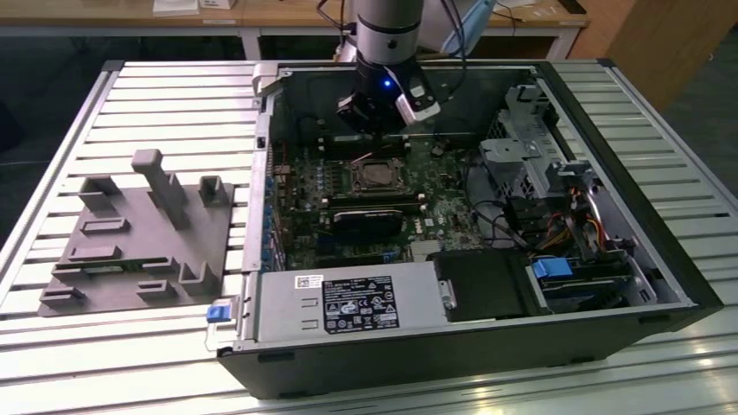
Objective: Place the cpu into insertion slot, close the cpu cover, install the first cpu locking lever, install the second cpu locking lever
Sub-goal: 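Install the first cpu locking lever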
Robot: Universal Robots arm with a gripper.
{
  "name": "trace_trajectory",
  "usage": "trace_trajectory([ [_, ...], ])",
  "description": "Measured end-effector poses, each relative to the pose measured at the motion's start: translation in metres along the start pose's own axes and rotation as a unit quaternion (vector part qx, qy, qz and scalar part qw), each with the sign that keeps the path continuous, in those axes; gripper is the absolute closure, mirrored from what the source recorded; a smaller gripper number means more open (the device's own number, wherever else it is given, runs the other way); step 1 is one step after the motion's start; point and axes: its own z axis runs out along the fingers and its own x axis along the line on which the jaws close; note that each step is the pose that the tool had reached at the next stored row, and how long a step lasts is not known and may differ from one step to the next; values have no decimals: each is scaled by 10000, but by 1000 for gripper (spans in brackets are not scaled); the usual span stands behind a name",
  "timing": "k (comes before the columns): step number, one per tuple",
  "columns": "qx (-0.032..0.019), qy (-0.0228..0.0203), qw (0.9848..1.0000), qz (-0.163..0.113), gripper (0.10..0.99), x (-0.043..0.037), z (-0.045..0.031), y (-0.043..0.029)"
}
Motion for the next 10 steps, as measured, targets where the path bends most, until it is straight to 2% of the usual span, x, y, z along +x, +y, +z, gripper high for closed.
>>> trace_trajectory([
  [10,0,0,10000,0,980,-55,71,20],
])
